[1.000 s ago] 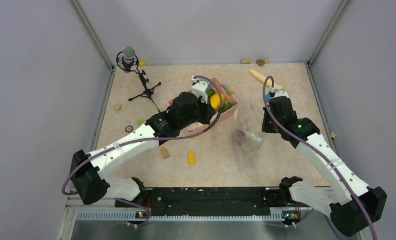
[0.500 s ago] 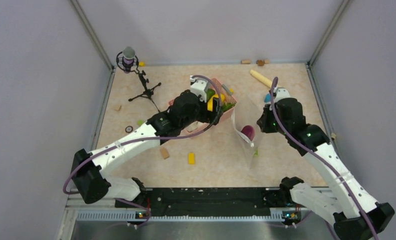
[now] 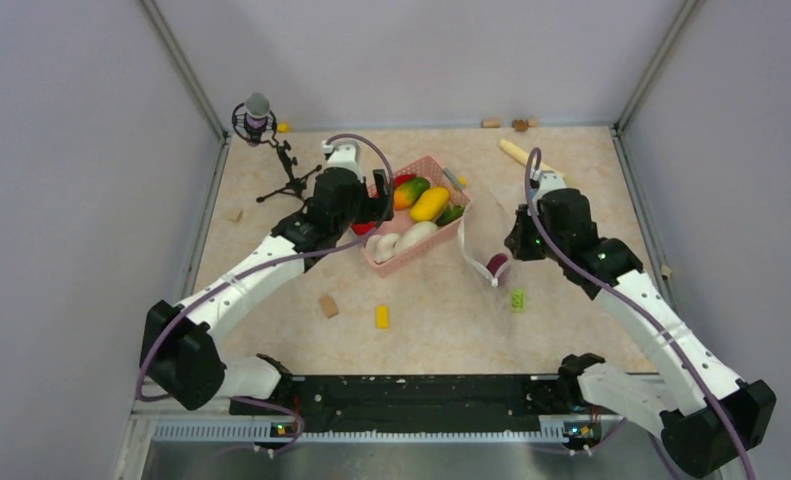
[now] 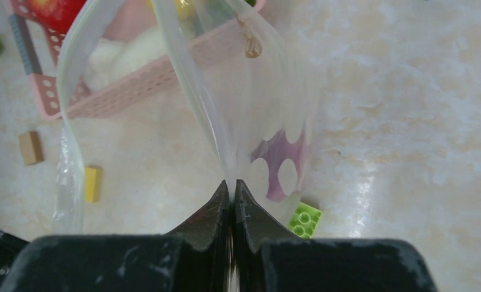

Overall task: Place the food in the zip-top bag and seal the zipper
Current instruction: Pick up the fake fruit from the bin.

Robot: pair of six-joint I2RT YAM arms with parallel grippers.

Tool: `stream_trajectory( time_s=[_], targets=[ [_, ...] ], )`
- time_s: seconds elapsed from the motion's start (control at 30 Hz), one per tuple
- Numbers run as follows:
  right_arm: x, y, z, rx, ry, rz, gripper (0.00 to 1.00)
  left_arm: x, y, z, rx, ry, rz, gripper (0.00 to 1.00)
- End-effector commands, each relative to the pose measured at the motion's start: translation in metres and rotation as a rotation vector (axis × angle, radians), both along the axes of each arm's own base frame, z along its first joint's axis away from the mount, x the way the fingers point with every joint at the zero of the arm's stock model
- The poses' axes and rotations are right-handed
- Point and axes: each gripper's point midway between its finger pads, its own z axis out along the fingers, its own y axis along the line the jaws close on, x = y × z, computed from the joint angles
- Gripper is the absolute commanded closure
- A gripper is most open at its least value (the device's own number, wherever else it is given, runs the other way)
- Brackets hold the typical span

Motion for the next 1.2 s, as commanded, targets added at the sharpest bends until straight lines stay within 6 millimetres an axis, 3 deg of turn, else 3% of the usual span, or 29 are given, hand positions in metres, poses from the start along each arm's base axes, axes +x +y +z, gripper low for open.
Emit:
stream_trajectory(
  time_s=[0.0,0.17,0.37,0.63,0.77,1.17],
  targets=[
    [0.015,0.042,0.023,0.154,-0.085,0.163,0.97,0.017,0.016,-0.011,-0.014,0.014,0.074,0.03],
    [0.016,0.068,0.008,0.244,-0.038,0.250,0.97,0.035,0.043,-0.024,0.099,0.036,0.203,0.06],
    [0.020,0.062,-0.007,0.218,-0.033,0.211,0.97,0.056,0.049,-0.040,0.135,0.068,0.222,0.22],
    [0.015,0.056,-0.004,0.212,-0.059,0.200,0.97,0.084,0.053,-0.066,0.219,0.111,0.269,0.46],
    [0.015,0.053,-0.006,0.200,-0.060,0.188,0.97,0.086,0.057,-0.076,0.262,0.140,0.291,0.57],
    [0.015,0.050,-0.009,0.184,-0.051,0.176,0.97,0.093,0.056,-0.093,0.294,0.171,0.294,0.60]
  ],
)
